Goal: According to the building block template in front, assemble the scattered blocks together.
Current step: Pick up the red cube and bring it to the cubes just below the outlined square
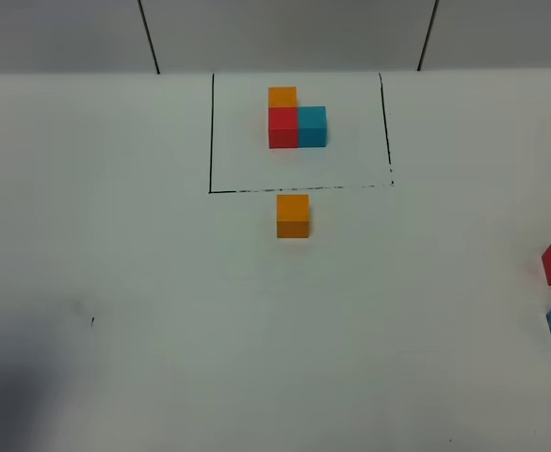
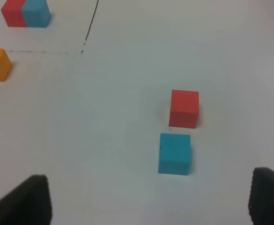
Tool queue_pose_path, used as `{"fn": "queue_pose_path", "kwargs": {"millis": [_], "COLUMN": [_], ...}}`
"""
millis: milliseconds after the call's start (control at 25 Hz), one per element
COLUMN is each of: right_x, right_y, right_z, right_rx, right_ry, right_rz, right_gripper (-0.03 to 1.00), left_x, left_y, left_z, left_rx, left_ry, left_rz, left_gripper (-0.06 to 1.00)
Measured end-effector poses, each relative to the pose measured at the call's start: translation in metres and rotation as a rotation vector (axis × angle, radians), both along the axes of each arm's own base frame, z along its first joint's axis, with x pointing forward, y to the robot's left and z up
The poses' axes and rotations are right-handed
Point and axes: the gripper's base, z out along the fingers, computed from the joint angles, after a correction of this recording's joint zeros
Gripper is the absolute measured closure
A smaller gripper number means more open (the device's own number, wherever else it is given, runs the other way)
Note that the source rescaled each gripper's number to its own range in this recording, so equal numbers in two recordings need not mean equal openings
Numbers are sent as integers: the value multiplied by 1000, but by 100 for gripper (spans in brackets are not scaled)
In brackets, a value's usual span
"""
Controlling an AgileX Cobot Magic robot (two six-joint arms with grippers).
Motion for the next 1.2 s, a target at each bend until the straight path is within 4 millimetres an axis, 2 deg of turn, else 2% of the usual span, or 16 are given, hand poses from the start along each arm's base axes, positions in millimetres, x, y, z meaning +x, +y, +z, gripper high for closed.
{"fn": "queue_pose_path", "kwargs": {"millis": [200,600,880,1200], "right_x": [0,0,0,0], "right_y": [0,0,0,0], "right_z": [0,0,0,0], "right_rx": [0,0,0,0], "right_ry": [0,0,0,0], "right_rz": [0,0,0,0], "right_gripper": [7,7,7,7], "left_x": [-44,-91,-111,-111], "left_y": [2,-2,1,1], "left_z": [-18,-58,-82,-93], "left_rx": [-58,-118,-114,-102], "left_ry": [-85,-234,-304,-245], "left_rz": [-35,-172,-190,-186], "left_gripper": [14,14,14,15]}}
